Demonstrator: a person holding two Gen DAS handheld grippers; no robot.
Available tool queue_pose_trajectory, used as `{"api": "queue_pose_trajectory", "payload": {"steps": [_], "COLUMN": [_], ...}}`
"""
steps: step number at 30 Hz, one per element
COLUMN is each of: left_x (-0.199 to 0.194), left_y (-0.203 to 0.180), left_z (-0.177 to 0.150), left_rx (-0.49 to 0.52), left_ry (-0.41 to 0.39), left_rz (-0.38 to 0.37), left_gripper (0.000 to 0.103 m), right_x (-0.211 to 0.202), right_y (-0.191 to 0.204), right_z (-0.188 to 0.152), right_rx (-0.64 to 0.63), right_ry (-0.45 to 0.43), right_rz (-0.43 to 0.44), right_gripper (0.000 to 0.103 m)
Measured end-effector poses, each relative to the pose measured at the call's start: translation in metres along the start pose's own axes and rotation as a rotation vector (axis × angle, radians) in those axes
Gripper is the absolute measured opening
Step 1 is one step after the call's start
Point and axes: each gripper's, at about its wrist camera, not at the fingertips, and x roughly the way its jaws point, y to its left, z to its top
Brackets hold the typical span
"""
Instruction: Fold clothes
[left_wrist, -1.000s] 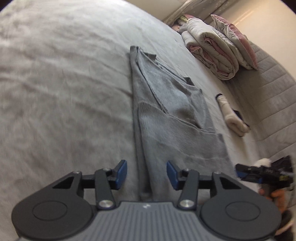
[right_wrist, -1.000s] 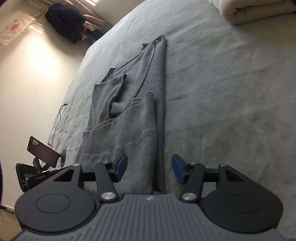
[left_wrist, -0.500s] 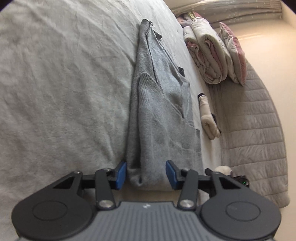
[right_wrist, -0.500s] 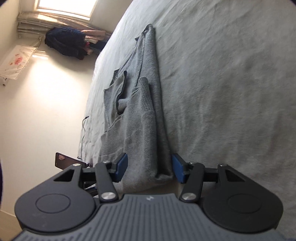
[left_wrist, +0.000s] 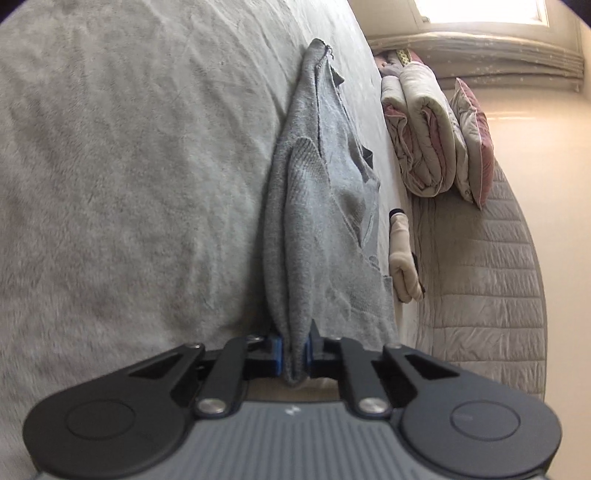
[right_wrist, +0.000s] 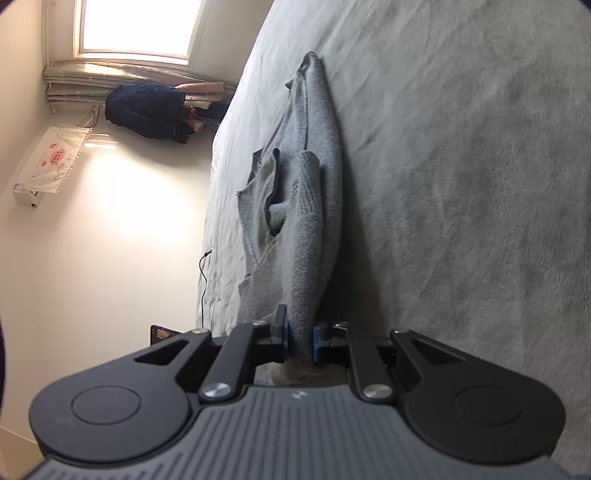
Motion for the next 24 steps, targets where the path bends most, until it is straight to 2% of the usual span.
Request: {"api": "queue_pose_trajectory", "payload": {"steps": [9,17,24], "left_x": [-0.025,-0.061,-0.085], "left_y": [-0.008,-0.010,-0.013], "left_z": [-0.035,-0.088,-0.135], "left_rx": [-0.032,-0.063,-0.052], "left_ry": [-0.034,-0.041,-0.029], "left_rz": [-0.059,-0.086,-0.085], "left_gripper": [0.010,0.010,0.010], "right_x": [-0.034,-0.053,-0.070], "right_y": [0.012,0.018,0.031], "right_z": [-0.020,-0.048,-0.071], "right_rx": [0.015,0.046,0.016], "right_ry": [-0.024,-0.001,-0.009], "right_rz": [0.037,0.014,0.009], "right_gripper": [0.014,0.014,0.015]}}
